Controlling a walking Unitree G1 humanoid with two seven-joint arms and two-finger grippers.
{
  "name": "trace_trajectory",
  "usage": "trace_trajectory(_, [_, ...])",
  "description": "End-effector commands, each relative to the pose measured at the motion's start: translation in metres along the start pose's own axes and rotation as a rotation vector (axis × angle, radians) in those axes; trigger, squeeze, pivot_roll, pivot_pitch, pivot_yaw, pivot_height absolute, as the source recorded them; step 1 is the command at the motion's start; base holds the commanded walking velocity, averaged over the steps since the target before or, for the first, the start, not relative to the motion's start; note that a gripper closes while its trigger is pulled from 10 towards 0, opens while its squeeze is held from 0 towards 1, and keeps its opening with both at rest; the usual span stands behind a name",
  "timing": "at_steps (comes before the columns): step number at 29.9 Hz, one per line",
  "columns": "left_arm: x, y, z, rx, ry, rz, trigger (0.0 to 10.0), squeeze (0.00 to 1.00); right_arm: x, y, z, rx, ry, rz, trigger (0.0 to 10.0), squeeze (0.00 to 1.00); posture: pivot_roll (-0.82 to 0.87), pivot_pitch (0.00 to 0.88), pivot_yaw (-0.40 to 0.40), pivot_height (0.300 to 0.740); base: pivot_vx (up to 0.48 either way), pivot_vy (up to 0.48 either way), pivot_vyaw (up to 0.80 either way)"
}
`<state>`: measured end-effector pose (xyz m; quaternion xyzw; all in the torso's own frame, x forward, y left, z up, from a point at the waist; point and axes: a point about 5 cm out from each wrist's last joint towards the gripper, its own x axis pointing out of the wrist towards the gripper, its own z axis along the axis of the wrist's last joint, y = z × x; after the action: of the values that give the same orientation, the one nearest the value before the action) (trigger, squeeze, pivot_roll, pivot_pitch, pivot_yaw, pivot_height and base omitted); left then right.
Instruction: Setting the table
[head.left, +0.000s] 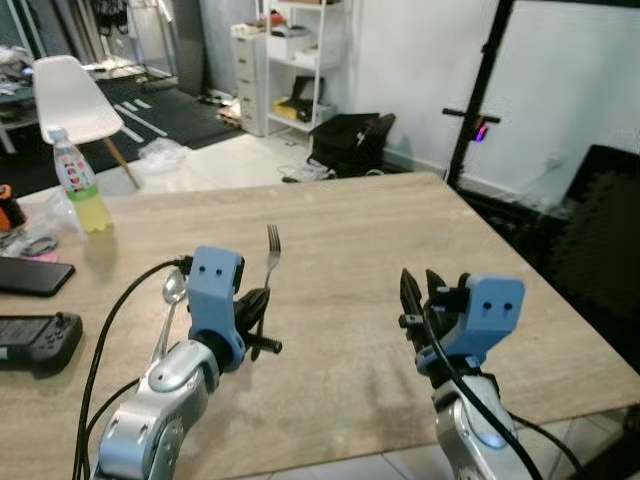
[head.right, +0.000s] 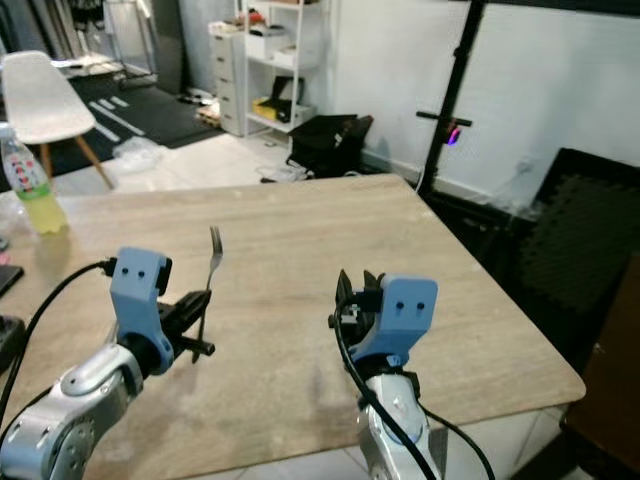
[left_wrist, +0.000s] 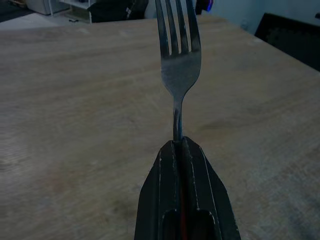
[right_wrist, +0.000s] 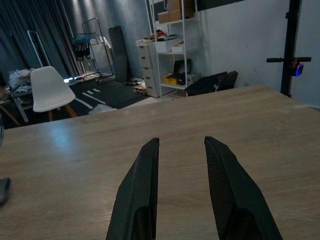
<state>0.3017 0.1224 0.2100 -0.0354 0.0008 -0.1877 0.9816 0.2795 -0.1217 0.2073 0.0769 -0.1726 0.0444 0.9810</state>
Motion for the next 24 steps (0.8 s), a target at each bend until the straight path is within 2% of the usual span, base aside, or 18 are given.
trace_trajectory(1, [0.003, 0.000, -0.004, 0.003, 0.025, 0.021, 10.0, 0.00, -0.002, 0.000, -0.001, 0.010, 0.003, -0.004, 10.0, 0.00, 0.03, 0.000, 0.051, 0.740, 0.000, 0.000, 0.00])
trace_trajectory(4, [0.010, 0.003, -0.006, 0.007, 0.064, 0.073, 10.0, 0.00, -0.001, 0.002, 0.000, 0.010, -0.001, 0.001, 10.0, 0.00, 0.04, 0.000, 0.052, 0.740, 0.000, 0.000, 0.00])
trace_trajectory(5, [0.017, 0.009, -0.007, 0.009, 0.107, 0.135, 10.0, 0.00, 0.000, 0.003, 0.001, 0.011, -0.006, 0.007, 10.0, 0.00, 0.04, 0.000, 0.052, 0.740, 0.000, 0.000, 0.00])
trace_trajectory(8, [0.021, 0.014, -0.008, 0.022, 0.142, 0.184, 10.0, 0.00, 0.000, 0.004, 0.002, 0.012, -0.010, 0.015, 10.0, 0.00, 0.04, 0.000, 0.053, 0.740, 0.000, 0.000, 0.00])
trace_trajectory(11, [0.029, 0.027, -0.005, 0.043, 0.181, 0.259, 10.0, 0.00, 0.001, 0.010, 0.007, 0.011, -0.027, 0.046, 10.0, 0.00, 0.05, 0.000, 0.051, 0.740, 0.000, 0.000, 0.00])
trace_trajectory(13, [0.038, 0.042, 0.004, 0.077, 0.193, 0.310, 10.0, 0.00, 0.005, 0.016, 0.017, -0.003, -0.060, 0.090, 10.0, 0.00, 0.06, 0.017, 0.046, 0.740, 0.000, 0.000, 0.00])
trace_trajectory(17, [0.050, 0.052, 0.019, 0.101, 0.195, 0.334, 10.0, 0.00, 0.011, 0.019, 0.029, -0.016, -0.093, 0.127, 10.0, 0.00, 0.07, 0.036, 0.047, 0.740, 0.000, 0.000, 0.00])
trace_trajectory(18, [0.056, 0.053, 0.026, 0.077, 0.198, 0.355, 10.0, 0.00, 0.014, 0.019, 0.033, -0.026, -0.103, 0.145, 10.0, 0.00, 0.08, 0.063, 0.045, 0.740, 0.000, 0.000, 0.00])
trace_trajectory(20, [0.056, 0.053, 0.026, 0.077, 0.198, 0.355, 10.0, 0.00, 0.014, 0.019, 0.033, -0.026, -0.103, 0.145, 10.0, 0.00, 0.08, 0.063, 0.045, 0.740, 0.000, 0.000, 0.00])
trace_trajectory(21, [0.060, 0.053, 0.031, 0.029, 0.205, 0.368, 10.0, 0.00, 0.016, 0.018, 0.036, -0.041, -0.106, 0.165, 10.0, 0.00, 0.09, 0.082, 0.048, 0.740, 0.000, 0.000, 0.00])
trace_trajectory(24, [0.066, 0.051, 0.034, -0.037, 0.227, 0.374, 10.0, 0.00, 0.019, 0.018, 0.040, -0.060, -0.104, 0.207, 10.0, 0.00, 0.10, 0.090, 0.050, 0.740, 0.000, 0.000, 0.00])
